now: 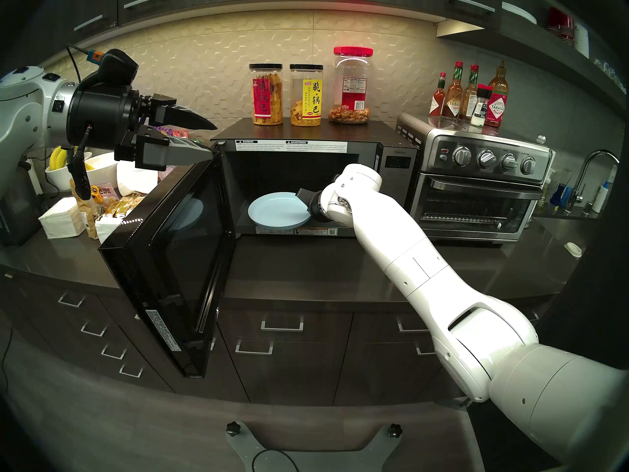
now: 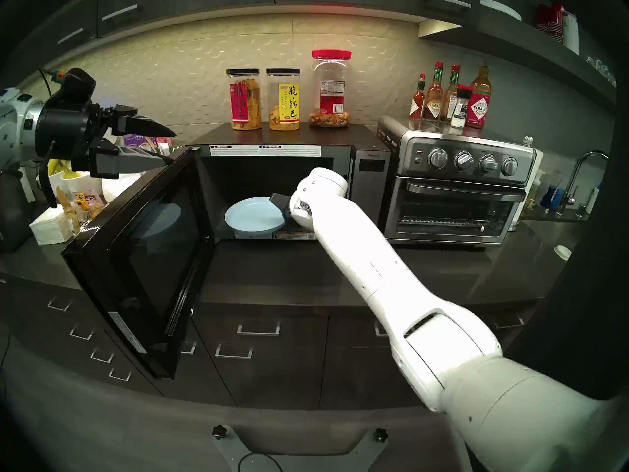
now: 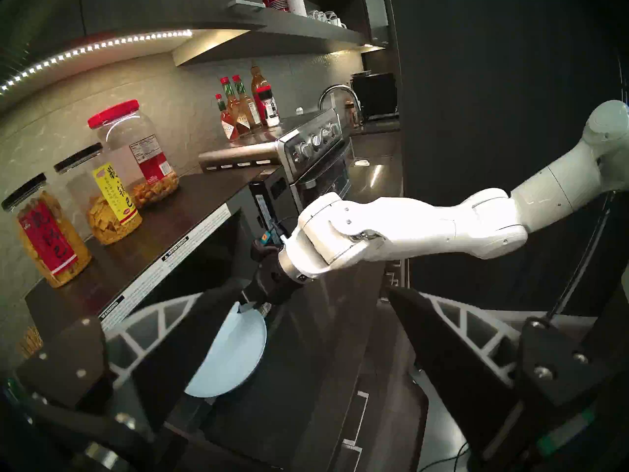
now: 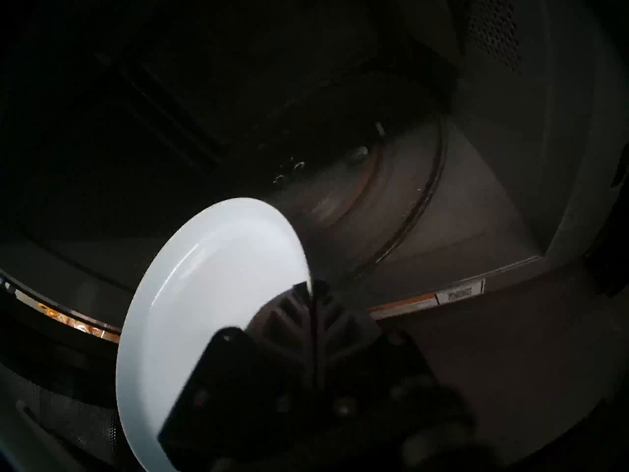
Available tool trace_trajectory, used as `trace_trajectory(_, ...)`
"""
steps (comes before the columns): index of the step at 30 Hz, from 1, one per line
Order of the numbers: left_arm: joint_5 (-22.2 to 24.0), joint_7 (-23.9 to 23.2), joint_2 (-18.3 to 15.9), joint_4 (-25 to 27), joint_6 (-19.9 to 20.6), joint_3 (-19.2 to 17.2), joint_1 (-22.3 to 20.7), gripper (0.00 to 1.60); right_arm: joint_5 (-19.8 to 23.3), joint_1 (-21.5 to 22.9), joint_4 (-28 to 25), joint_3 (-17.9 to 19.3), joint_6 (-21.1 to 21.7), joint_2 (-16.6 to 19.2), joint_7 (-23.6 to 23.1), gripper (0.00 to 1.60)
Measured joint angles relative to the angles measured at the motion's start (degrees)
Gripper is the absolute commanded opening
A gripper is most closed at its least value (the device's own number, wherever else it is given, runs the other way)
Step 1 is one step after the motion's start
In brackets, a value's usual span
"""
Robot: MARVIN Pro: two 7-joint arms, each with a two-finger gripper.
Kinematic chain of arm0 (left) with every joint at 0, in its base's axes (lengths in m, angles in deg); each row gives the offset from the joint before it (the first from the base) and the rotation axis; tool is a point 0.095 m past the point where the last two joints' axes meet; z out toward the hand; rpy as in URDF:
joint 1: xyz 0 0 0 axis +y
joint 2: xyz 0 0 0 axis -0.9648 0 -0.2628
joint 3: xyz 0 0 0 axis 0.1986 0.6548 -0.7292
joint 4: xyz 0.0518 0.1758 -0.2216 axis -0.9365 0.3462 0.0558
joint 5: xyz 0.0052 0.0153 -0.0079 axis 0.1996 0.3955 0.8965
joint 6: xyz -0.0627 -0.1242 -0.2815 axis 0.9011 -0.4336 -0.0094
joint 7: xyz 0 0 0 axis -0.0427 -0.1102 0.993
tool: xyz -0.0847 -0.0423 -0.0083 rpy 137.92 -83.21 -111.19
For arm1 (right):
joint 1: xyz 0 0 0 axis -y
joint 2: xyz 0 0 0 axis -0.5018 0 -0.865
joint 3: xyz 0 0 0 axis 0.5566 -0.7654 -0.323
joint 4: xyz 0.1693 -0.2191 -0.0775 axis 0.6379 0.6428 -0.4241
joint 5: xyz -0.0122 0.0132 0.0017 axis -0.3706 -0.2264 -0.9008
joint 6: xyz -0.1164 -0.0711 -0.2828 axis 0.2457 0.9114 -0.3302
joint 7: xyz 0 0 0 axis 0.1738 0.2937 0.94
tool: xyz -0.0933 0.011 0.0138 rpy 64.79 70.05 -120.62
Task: Open the microwave, put the plate inside, and close the door
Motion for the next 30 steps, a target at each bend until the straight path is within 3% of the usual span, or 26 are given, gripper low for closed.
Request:
trace_trajectory(10,0.0,0.2,0.0,0.2,-0.1,-2.9,2.9,1.6,-0.8,2.0,4.7,1.3,-1.6,-1.5,-0.4,0.0)
trace_trajectory(30,0.1,0.7,0.1,0.9,-0.2,-10.2,9.8,1.6,-3.2,3.8,8.7,1.5,-4.1,-4.3,-0.5,0.0)
